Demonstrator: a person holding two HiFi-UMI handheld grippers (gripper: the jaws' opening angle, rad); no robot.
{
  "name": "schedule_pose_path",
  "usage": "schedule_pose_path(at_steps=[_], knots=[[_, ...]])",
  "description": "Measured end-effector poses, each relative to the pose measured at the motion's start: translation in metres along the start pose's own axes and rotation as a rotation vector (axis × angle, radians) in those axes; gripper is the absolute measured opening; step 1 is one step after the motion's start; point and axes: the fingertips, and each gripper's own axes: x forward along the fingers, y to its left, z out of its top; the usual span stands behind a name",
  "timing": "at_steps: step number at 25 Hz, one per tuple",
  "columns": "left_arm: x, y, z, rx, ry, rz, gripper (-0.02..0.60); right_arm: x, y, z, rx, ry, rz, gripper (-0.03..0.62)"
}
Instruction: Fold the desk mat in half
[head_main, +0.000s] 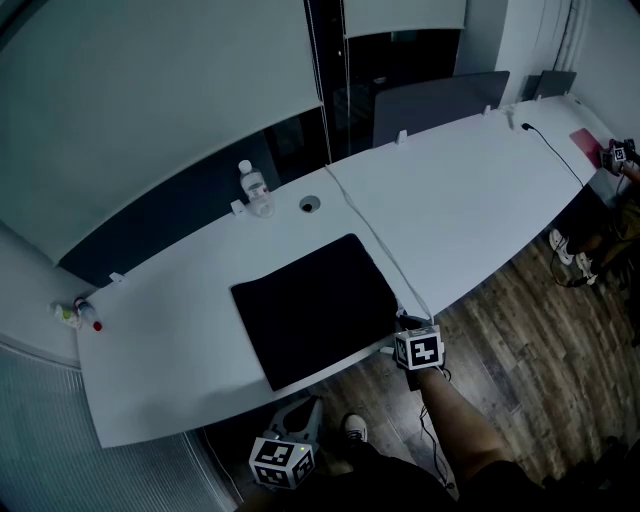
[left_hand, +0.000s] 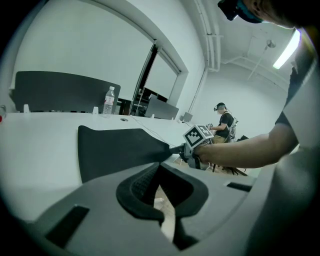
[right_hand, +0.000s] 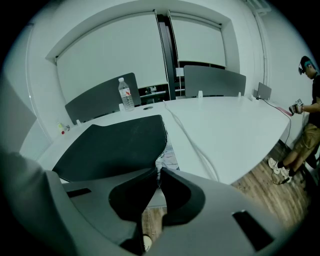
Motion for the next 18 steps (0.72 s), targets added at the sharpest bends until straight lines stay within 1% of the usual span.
schedule_pose_path(at_steps=[5, 8, 11, 15, 18], knots=[[0.002, -0.003, -0.001, -0.002, 0.009, -0.002, 0.006, 0.006, -0.007, -0.009, 0.016, 0.021, 0.0, 0.043], [0.003, -0.003, -0.002, -0.003, 0.007, -0.001, 0.006, 0.007, -0.006, -0.008, 0.031, 0.015, 0.011, 0.043], [0.002, -0.003, -0.002, -0.007, 0.01, 0.004, 0.006, 0.007, -0.008, -0.008, 0.032, 0.015, 0.002, 0.043], [0.0, -0.003, -0.004, -0.01, 0.015, 0.01, 0.006, 0.011, -0.008, -0.004, -0.012, -0.008, 0.015, 0.043], [-0.001, -0.002, -0.004, -0.015, 0.013, 0.013, 0.006, 0.007, -0.007, -0.002, -0.013, -0.001, 0.01, 0.048]])
